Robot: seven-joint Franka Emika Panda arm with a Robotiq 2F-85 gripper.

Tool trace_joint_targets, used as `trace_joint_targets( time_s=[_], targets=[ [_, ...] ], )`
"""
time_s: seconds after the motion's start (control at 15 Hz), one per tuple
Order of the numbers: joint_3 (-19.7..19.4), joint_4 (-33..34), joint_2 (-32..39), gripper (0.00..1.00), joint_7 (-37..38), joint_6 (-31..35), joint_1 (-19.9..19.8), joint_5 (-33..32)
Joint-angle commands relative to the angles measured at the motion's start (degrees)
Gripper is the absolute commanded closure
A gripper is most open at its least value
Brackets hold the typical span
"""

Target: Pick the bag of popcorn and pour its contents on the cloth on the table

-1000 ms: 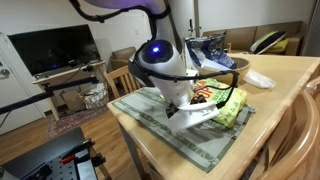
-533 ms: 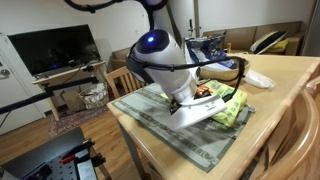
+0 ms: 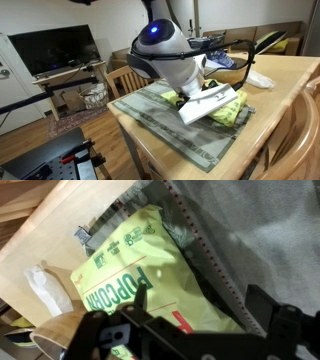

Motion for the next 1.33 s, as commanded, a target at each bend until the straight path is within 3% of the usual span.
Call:
trace_joint_targets(
  time_s=[0.0, 1.27],
  targets=[
    [1.1, -0.6, 2.2, 0.00, 2.2, 0.1, -1.3, -3.8],
    [1.5, 1.3, 13.4, 0.00, 3.3, 0.2, -3.1, -25.1]
  ],
)
